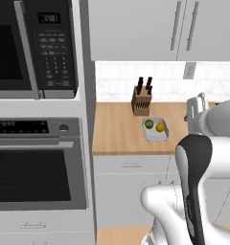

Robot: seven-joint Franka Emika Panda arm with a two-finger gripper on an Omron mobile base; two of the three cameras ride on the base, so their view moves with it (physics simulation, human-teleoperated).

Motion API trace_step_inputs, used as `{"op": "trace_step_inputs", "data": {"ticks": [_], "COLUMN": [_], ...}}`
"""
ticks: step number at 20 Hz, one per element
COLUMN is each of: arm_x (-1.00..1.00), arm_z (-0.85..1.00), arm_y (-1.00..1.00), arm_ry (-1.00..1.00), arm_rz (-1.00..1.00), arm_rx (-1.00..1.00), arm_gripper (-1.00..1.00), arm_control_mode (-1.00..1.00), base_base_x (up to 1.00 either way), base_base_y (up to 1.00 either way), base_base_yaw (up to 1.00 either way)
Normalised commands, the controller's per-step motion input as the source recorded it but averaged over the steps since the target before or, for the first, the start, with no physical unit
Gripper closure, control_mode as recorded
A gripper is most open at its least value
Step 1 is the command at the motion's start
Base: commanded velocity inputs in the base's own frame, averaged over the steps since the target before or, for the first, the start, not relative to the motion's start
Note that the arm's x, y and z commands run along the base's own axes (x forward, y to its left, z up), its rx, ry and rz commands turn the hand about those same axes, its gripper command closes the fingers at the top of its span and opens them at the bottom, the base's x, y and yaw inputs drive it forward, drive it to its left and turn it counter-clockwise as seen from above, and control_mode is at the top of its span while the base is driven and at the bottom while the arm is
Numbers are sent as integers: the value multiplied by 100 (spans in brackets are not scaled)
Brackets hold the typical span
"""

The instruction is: Take the meat container that has the fish and place it on the second highest rack of the freezer. Then take the vegetable container that has the lemon and lime and place it on the highest rack of the freezer.

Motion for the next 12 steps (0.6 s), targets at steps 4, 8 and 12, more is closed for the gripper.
{"op": "trace_step_inputs", "data": {"ticks": [4,8,12], "arm_x": [0,19,93], "arm_z": [0,-2,-25], "arm_y": [0,-7,-32], "arm_ry": [0,0,2], "arm_rz": [0,0,0], "arm_rx": [0,0,0], "arm_gripper": [-100,-100,-100], "arm_control_mode": [100,-100,-100], "base_base_x": [56,45,0], "base_base_y": [-18,-13,0], "base_base_yaw": [-1,0,0]}}
